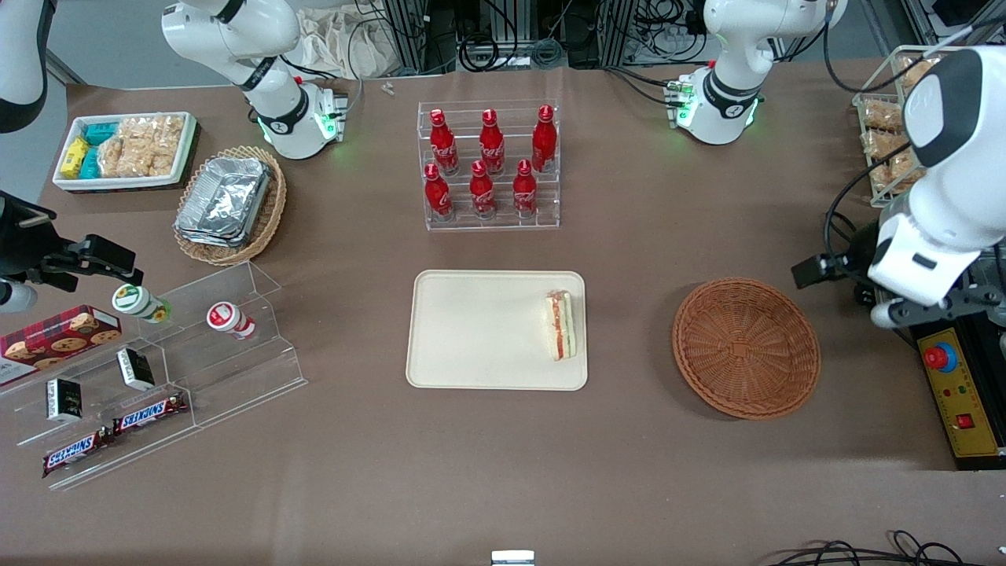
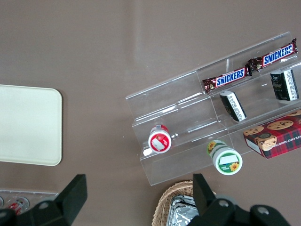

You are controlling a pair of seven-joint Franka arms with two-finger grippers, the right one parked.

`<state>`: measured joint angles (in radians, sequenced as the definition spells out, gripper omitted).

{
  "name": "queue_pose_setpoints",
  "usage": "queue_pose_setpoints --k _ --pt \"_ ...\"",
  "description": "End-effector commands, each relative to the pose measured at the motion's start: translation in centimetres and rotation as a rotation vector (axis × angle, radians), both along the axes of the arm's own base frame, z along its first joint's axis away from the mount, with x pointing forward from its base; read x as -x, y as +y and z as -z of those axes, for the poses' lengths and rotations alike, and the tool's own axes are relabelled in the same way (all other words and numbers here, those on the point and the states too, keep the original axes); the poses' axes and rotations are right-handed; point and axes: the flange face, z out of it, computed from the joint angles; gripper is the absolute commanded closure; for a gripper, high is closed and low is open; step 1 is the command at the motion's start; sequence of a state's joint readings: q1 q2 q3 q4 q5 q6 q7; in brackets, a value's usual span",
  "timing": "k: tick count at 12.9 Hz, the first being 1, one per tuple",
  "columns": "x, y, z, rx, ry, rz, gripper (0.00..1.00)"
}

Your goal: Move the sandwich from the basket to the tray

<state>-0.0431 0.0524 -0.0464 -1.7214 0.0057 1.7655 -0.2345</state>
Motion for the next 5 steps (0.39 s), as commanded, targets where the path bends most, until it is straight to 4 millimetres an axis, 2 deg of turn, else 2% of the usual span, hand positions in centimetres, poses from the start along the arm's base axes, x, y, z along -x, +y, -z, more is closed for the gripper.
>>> queue_pose_setpoints --k 1,2,4,5 --pt "3.6 0.4 1.5 0.008 -0.009 0.043 0.0" --pt "3.3 0.3 1.2 0.002 -0.006 0.06 0.0" --pt "2.3 -0.2 1.2 0.013 0.038 0.206 0.0" --pt "1.9 -0.4 0.9 0.017 0.032 0.209 0.0"
